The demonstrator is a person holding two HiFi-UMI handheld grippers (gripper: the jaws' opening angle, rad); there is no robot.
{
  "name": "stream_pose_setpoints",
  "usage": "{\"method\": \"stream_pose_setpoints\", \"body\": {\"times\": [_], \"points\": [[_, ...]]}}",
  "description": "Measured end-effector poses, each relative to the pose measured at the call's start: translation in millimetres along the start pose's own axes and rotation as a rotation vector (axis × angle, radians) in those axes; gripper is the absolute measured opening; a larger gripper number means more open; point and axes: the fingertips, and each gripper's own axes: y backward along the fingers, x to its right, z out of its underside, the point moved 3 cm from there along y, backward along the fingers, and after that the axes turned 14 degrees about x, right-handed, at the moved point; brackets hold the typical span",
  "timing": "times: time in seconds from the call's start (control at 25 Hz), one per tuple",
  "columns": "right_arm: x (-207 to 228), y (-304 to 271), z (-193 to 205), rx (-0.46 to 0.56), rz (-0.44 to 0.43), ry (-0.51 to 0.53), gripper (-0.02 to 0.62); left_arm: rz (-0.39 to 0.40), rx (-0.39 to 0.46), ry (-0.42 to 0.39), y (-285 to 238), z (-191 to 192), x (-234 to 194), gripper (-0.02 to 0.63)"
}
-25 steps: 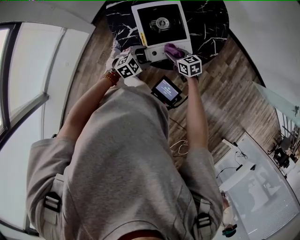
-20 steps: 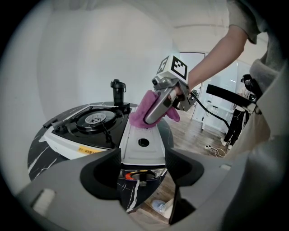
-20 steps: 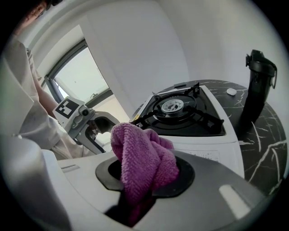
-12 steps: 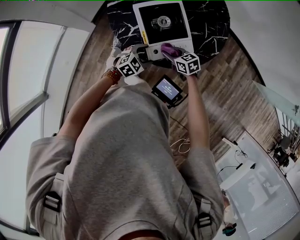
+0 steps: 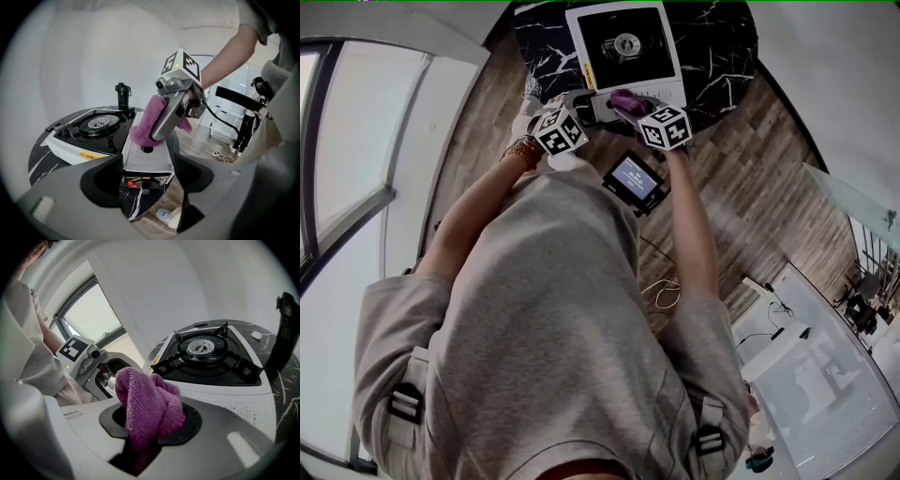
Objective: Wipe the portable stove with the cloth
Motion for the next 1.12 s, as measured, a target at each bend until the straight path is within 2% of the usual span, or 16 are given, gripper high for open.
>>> {"method": "stream_pose_setpoints", "body": {"times": [0.24,0.52,0.68,0.8,0.92,1.0,1.12], "points": [[-11.3,-8.1,0.3,-0.033,-0.057,0.022,0.133,0.009,-0.006,-0.010,0.1,-0.8,0.9,0.321],[-17.7,-13.9,0.0,-0.017,-0.098,-0.011,0.132,0.010,-0.014,-0.018,0.6,0.0,1.3,0.321],[-25.3,-23.2,1.8,-0.068,-0.139,0.035,0.130,0.011,-0.021,-0.025,-0.1,0.7,0.4,0.319],[-27.9,-23.3,1.9,-0.067,-0.151,0.034,0.130,0.013,-0.025,-0.028,1.2,-0.2,1.1,0.318],[-31.2,-17.0,-0.4,-0.026,-0.171,0.029,0.135,0.041,-0.030,-0.036,3.5,-1.5,3.3,0.319],[-31.4,-7.1,-7.1,0.041,-0.177,0.016,0.138,0.068,-0.017,-0.031,7.0,-3.7,3.6,0.319],[-9.4,12.9,-25.2,0.158,-0.104,-0.016,0.140,0.042,0.038,-0.009,14.1,-12.4,-9.5,0.319]]}}
